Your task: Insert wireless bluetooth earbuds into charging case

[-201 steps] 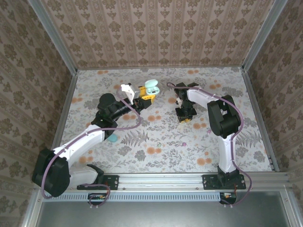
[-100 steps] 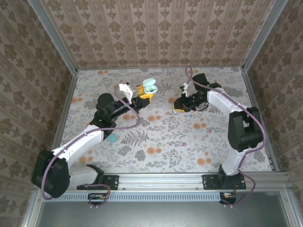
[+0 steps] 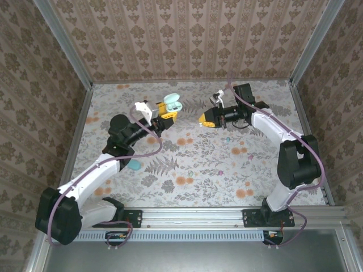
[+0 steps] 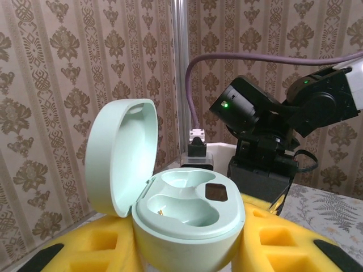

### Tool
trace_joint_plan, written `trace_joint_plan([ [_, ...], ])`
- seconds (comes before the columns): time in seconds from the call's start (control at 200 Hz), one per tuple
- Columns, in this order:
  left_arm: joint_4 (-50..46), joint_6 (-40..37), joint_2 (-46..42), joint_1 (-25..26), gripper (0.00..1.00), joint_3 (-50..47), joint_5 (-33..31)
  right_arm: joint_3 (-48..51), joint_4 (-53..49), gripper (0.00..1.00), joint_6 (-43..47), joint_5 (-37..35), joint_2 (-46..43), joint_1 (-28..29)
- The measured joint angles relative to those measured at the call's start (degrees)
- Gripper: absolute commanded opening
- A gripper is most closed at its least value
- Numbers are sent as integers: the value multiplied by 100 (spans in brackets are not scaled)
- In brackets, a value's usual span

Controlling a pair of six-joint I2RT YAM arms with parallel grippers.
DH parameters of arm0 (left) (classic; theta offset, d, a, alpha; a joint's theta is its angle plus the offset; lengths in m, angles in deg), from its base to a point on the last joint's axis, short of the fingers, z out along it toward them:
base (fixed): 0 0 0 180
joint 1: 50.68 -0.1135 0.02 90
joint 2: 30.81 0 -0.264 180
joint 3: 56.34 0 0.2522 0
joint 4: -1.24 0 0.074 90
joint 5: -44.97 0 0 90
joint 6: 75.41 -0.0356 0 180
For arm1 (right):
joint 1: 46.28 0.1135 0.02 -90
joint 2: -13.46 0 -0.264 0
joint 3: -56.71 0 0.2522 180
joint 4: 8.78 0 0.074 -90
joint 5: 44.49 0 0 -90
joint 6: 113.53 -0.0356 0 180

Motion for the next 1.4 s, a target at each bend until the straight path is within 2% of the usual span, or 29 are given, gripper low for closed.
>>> trace_joint_plan([
  [0.335,-15,0,2,-186,34,-4,256,-26,999,19,-1513,275,-116,17],
  [0.485,-4,0,118,-219,34,-4,365,-26,1523,18,-2264,208,-160,50],
  [0.625,-11,0,192,-219,34,-4,501,-26,1648,18,-2533,17,-186,85],
  [0.86,-22,-2,197,-219,34,2,879,-295,1257,18,-2179,-444,-553,151],
  [1.115,33,66,664,-219,34,214,1340,-935,660,18,-1093,-844,-1073,389],
  [1.4,293,426,1167,-216,34,492,1585,-1126,-87,18,-44,-1211,-1113,577],
])
